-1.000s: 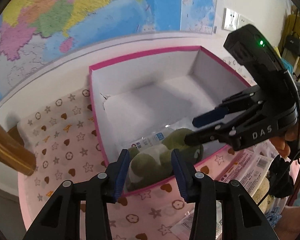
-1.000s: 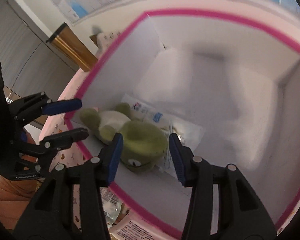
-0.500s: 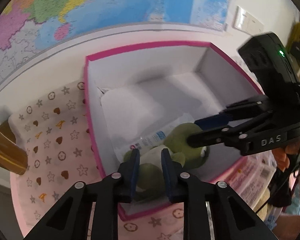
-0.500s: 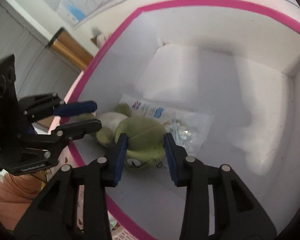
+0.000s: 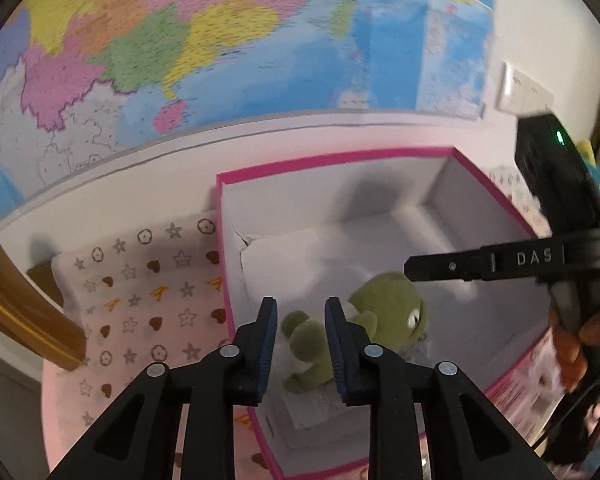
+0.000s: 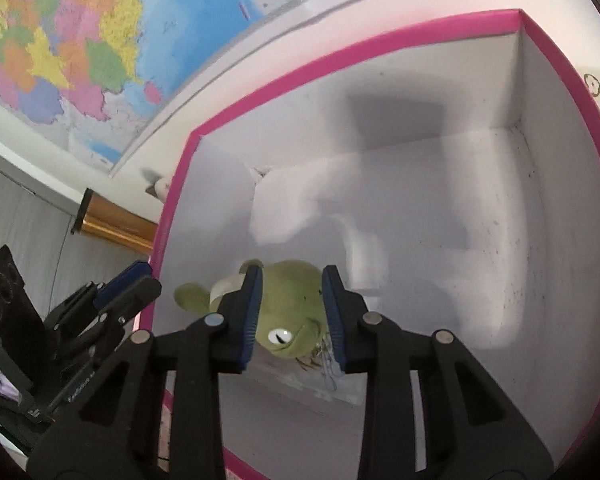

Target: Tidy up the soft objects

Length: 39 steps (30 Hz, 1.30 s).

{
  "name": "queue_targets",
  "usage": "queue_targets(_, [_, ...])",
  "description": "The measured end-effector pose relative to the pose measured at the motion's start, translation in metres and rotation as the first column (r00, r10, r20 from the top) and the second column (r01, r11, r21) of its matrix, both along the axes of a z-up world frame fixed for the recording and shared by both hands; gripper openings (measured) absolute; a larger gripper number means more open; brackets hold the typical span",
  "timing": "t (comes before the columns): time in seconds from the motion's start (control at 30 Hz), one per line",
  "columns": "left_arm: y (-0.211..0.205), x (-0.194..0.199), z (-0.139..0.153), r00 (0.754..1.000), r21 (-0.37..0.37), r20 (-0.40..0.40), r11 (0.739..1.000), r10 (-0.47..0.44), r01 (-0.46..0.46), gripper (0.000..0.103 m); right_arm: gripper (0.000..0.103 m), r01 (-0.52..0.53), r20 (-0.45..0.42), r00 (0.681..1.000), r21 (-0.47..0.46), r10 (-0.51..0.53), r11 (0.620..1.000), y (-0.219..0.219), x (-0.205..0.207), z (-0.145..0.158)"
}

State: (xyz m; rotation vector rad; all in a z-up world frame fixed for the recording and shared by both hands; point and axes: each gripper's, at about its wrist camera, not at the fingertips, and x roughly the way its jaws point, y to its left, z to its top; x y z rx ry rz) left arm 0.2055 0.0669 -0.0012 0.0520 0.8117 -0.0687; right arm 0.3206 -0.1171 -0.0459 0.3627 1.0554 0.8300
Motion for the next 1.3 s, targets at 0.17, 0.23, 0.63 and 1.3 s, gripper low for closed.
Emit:
queue_targets(0.17, [-0.017,-0.008,-0.01,0.998,0.098,-0.007,0.994,-0.054,0.055,0.027,0.037,-0.052,0.049,0.997,-0.056,0.055,0.997,0.004,-0.014,0.008])
queue_targets(0.23, [-0.019,-0.01,-0.011,0.999,0.099,-0.003,0.994,-0.046,0.046,0.027,0.037,-0.076,0.084,0.993,-0.059,0.08,0.995,0.003,-0.023,0.013])
queue_targets(0.63, [-0.056,-0.087,0.012,0.957,-0.14,0.074,0.947,-0.28,0.288,0.043,0.053,-0.272,0.283,0.918,-0.061,0.278,0.96,-0.063,-0.128,0.053])
queue_targets(1.3, [-0.08,-0.077,-0.087,0.829,-0.54,-0.312,0.804,-0.465,0.248,0.053,0.056,-0.168,-0.227,0.958,0.05,0.175,0.985,-0.122,-0.1,-0.086])
